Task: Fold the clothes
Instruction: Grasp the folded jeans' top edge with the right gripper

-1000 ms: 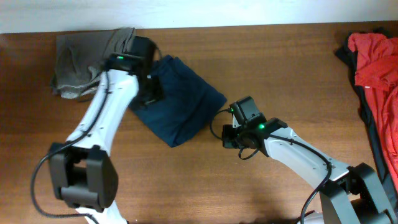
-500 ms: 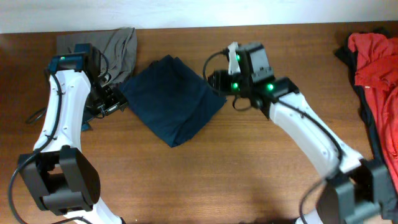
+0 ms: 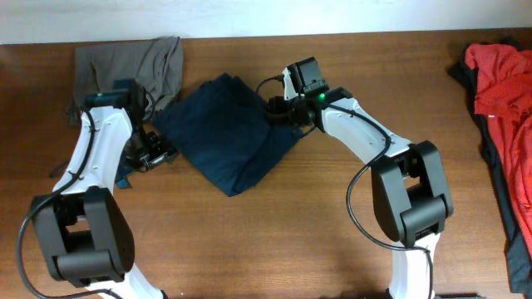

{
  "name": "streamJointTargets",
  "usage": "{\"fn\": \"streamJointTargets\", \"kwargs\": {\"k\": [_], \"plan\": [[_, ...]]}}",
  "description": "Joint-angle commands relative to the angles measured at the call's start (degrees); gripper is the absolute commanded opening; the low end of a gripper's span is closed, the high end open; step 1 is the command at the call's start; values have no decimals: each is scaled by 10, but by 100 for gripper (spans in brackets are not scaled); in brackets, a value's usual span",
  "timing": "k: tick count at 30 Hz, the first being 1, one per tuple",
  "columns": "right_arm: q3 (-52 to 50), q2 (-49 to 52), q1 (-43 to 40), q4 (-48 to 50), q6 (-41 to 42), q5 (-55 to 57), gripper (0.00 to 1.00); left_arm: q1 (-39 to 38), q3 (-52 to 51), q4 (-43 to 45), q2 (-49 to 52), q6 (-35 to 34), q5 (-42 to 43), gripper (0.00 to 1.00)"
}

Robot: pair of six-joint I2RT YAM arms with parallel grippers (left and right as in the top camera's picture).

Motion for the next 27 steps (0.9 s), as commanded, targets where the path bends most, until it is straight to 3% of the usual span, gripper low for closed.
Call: {"fn": "streamJointTargets", "kwargs": {"k": [1,24,27], "plan": [[17,22,-1,11,9,-9,49,0,-18,9,-12,-1,-8,99],[17,61,15,43,59,0,48,0,-20,17,-12,-1,-8,99],[17,61,25,40,69,29,43,0,-20,16,-12,-1,-8,99]]}}
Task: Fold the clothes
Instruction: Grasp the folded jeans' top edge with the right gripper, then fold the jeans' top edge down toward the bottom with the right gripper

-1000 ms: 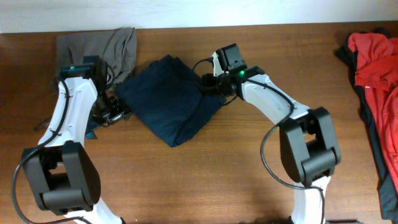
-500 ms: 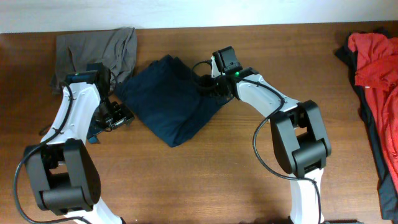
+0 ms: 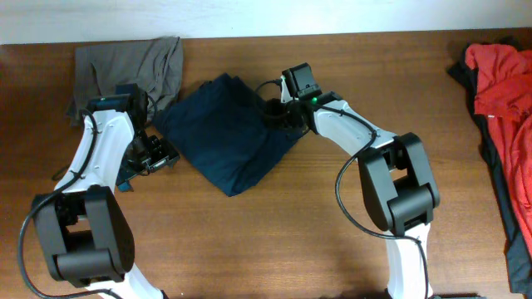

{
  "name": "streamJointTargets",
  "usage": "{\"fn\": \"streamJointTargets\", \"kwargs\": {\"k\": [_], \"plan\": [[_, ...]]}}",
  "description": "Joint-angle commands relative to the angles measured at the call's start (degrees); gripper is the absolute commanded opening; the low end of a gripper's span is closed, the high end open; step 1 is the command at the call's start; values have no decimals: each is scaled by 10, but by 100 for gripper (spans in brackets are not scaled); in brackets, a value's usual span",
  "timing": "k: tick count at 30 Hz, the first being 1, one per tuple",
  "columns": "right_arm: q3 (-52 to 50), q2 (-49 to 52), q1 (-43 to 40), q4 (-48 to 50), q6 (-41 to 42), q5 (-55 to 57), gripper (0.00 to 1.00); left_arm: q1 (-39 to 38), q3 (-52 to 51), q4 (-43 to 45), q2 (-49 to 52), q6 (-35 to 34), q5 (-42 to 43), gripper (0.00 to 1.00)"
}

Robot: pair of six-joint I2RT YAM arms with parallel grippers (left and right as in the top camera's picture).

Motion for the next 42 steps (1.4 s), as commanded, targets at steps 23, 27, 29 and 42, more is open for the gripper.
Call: {"fn": "streamJointTargets", "kwargs": {"k": [23,27,29,42], "plan": [[81,15,7,-88,18,61,4,0,-3,2,-12,-1,-9,99],[122,-3,14,-146,3,101,4,0,-3,2,-12,-1,-9,99],[141,-18,19,-178,3,132,4,0,-3,3,-12,-1,-9,99],[144,-84,46,-219,-21,193,3,0,-6,4,-12,-1,-9,99]]}}
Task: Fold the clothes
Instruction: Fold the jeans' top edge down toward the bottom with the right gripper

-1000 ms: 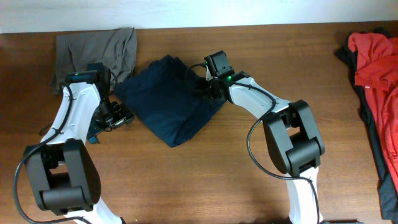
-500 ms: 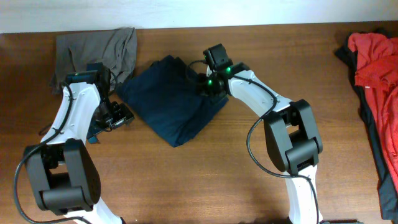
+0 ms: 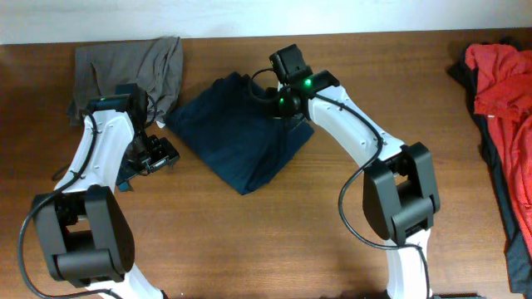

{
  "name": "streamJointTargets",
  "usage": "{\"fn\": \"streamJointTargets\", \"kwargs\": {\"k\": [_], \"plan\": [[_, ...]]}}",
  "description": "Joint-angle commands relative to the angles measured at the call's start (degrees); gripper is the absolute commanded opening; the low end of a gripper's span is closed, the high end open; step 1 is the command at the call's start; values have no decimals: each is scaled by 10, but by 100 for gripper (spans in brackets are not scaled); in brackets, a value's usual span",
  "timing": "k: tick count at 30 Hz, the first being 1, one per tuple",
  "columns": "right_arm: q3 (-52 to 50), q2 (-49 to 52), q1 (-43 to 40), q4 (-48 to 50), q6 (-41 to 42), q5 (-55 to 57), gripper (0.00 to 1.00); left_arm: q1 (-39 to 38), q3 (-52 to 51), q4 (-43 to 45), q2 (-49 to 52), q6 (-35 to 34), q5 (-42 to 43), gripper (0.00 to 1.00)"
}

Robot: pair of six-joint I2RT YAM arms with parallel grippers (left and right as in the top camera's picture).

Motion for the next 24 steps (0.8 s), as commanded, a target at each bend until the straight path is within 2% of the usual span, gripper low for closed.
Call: {"fn": "streamJointTargets", "kwargs": {"k": [1,6,18,24], "plan": [[16,-59,20,-12,-13,75,4,0,-7,3,-12,-1,-7,99],[16,-100,34,-40,-13,172,4,0,-20,15,-12,-1,-7,99],[14,-91,-4,-52,-14,172,4,0,-23,19,-12,-1,-7,99],[14,-54,-21,-17,-37,169,4,0,-23,19,-12,-1,-7,99]]}}
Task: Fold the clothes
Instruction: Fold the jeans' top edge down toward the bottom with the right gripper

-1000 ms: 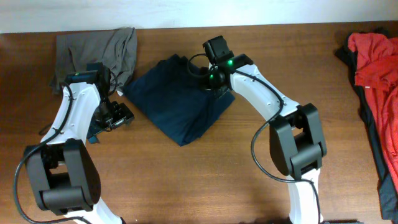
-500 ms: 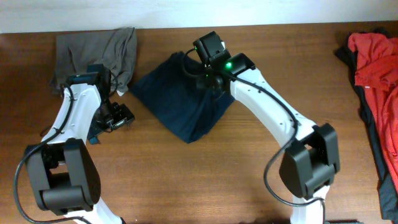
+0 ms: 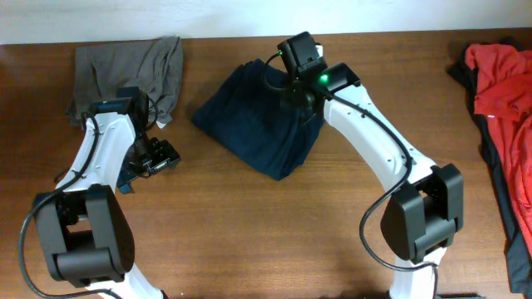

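Note:
A dark navy garment (image 3: pixel 253 129), folded into a thick bundle, lies at the middle back of the table. My right gripper (image 3: pixel 291 98) points down on the bundle's right back corner and is shut on the cloth there; its fingertips are hidden under the wrist. My left gripper (image 3: pixel 160 156) rests low on the bare wood well left of the bundle. It looks open with nothing in it.
A crumpled grey garment (image 3: pixel 129 62) lies at the back left, just behind my left arm. A red garment (image 3: pixel 503 71) on a dark one (image 3: pixel 499 178) is piled along the right edge. A small bluish scrap (image 3: pixel 125 176) shows under the left arm.
My right gripper has moved right and slightly back with the navy bundle in its grip. The bundle now lies farther right, apart from the left gripper. The left arm has hardly moved.
The navy bundle first lay left of centre, its left corner near my left gripper, with my right gripper at its right back edge. The right gripper then sat on the cloth's back edge, and the bundle has since shifted right in two steps.

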{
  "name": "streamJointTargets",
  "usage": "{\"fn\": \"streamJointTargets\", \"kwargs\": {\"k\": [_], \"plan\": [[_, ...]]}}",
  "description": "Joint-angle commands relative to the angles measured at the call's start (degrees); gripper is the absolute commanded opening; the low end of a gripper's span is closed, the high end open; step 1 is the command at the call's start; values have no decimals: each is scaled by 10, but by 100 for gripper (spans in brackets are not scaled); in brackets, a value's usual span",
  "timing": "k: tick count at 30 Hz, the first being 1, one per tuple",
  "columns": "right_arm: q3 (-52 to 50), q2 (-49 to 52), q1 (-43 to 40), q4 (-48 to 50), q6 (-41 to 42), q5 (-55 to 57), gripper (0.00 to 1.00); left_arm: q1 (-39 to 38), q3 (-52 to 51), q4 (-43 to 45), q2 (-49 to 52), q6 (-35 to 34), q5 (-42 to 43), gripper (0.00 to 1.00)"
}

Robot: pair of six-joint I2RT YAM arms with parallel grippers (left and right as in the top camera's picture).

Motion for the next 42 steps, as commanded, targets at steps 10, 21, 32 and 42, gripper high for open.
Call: {"fn": "streamJointTargets", "kwargs": {"k": [10,21,32,42], "plan": [[12,90,-48,78,-30,50,5,0,-5,1,-12,-1,-6,99],[12,87,-80,53,-73,8,99,0,-5,1,-12,-1,-6,99],[12,33,-48,-12,-147,-201,19,0,-5,4,-12,-1,-6,99],[12,101,-17,-46,-161,-116,4,0,-5,2,-12,-1,-6,99]]}}
